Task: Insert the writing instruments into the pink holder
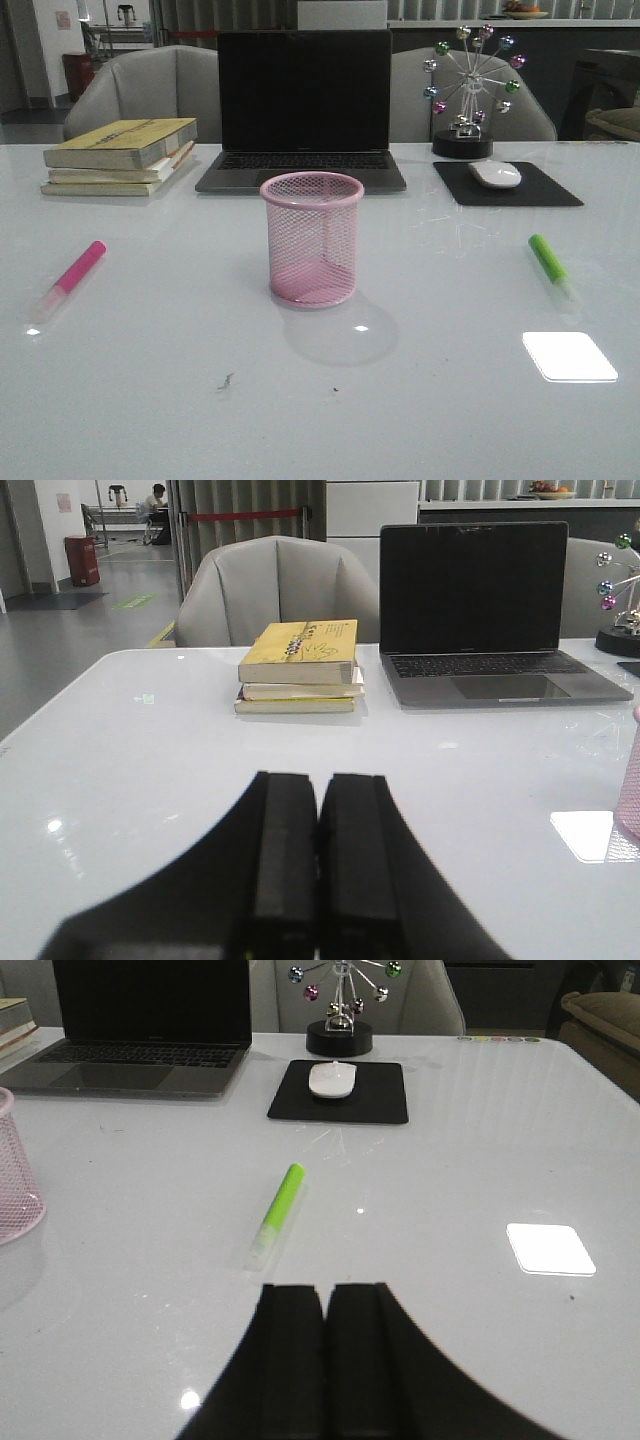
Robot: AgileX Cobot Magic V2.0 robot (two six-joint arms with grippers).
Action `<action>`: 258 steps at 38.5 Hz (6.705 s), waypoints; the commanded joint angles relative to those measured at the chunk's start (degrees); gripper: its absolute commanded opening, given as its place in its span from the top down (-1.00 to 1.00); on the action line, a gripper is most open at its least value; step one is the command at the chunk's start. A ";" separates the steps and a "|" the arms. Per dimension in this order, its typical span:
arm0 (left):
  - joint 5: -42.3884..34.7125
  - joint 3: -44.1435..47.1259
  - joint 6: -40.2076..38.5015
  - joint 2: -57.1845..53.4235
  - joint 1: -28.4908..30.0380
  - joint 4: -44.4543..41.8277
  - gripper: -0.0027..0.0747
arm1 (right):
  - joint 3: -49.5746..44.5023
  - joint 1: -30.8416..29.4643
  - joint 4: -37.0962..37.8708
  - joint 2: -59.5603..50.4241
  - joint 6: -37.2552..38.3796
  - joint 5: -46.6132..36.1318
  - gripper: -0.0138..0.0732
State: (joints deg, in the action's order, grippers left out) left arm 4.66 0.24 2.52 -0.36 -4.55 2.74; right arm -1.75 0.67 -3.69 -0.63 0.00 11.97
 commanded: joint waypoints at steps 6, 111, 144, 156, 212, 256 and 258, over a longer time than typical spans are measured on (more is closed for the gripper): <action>-5.02 0.28 -0.44 -1.28 -0.58 0.52 0.67 | -0.04 -0.30 0.09 -0.98 -0.67 -4.79 0.61; -13.17 -33.26 -0.44 49.30 -0.58 -4.36 -0.23 | 40.19 -0.30 7.01 50.68 4.42 -2.19 -0.42; -13.03 -33.26 -0.44 50.46 -0.58 -4.33 -0.23 | 86.81 2.61 1.39 100.56 0.81 38.51 -0.42; -13.03 -33.26 -0.44 50.46 -0.58 -4.33 -0.23 | 92.76 4.91 1.25 111.28 1.09 40.95 -0.42; -12.91 -33.26 -0.44 50.46 -0.58 -4.33 -0.23 | 93.07 5.43 3.69 117.99 1.24 33.64 0.62; -12.91 -33.26 -0.44 50.46 -0.58 -5.93 -0.23 | 71.13 30.25 2.44 102.64 1.24 -33.35 0.55; -12.91 -33.26 -0.44 50.46 -0.58 -5.93 -0.23 | 71.13 30.51 2.44 103.44 1.24 -32.76 0.55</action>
State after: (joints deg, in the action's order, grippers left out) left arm -3.48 -30.93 2.52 50.49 -4.55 -2.94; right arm 67.86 30.94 -1.85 104.54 1.52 -15.11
